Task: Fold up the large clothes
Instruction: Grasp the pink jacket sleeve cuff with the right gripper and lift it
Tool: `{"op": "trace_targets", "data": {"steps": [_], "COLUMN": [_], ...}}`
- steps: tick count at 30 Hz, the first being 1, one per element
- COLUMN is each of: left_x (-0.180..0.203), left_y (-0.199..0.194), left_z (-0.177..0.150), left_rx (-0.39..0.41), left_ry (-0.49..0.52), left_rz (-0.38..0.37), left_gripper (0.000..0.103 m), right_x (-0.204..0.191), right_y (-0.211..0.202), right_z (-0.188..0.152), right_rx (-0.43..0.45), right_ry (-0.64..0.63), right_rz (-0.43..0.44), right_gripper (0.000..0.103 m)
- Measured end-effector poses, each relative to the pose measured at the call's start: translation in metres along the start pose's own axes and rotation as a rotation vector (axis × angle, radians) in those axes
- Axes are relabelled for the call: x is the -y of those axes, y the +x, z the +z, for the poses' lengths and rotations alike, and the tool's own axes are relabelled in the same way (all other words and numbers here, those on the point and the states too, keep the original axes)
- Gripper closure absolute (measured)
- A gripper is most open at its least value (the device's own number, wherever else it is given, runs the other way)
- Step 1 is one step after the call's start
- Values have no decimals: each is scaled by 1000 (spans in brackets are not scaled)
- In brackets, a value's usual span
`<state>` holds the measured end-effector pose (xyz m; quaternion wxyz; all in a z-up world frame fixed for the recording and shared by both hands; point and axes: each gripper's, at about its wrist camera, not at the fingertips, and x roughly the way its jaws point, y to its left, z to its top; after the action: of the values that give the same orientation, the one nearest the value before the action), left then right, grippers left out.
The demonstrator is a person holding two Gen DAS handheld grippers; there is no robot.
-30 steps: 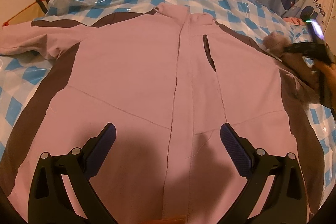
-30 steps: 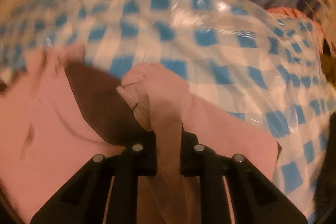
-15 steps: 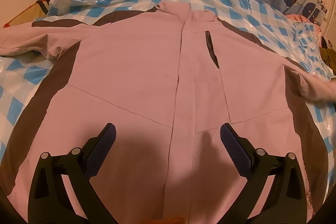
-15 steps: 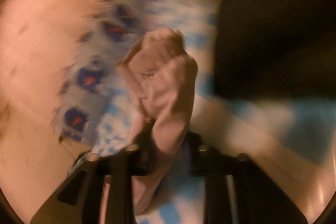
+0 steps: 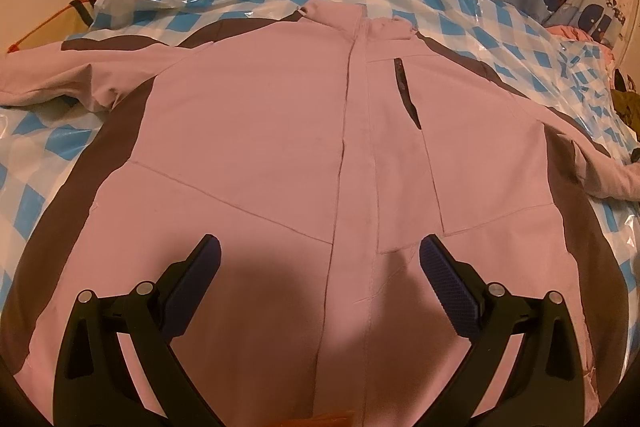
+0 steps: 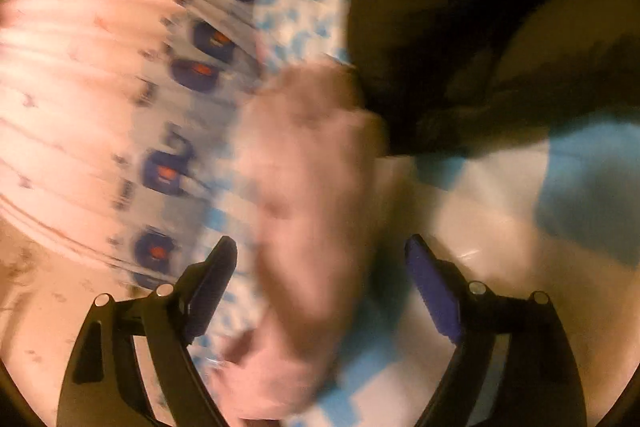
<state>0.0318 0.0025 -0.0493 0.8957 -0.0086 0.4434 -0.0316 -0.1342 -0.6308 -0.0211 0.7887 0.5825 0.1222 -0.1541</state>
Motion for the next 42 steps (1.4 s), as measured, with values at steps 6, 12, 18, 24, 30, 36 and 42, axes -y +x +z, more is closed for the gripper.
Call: {"op": "trace_targets", "data": {"steps": [6,12,18,24,30,36,42], "left_x": [1,-3,-6,-15,-21,-18,-17], "left_y": [-4,5,20,14,10,14,11], "left_z": [0,1,-4,-2,1,-1,0], "left_rx": [15,-23,-91,-70,-62,-79,-70], "left_ry": [2,5,6,-46,-93,-90,-90], "left_rz": [-13,37,41,19,-37,-49,-77], "left_gripper": [7,7,7,7,7,7,7], "right_x": [-10,-28,-6,-23,-10,19,-13], "right_y": [31,43,38,14,31,41,36], "right_z": [-3,-3,4,3,16,18,21], "right_rx": [-72,-58,-70,-31,-62,-62,-36], "right_ry": [-40,-139,-99,-143,-10,47,-85], "right_rz": [-86,-39,-43,171,96,26,40], "right_gripper": [9,83,84,85,29,61,84]}}
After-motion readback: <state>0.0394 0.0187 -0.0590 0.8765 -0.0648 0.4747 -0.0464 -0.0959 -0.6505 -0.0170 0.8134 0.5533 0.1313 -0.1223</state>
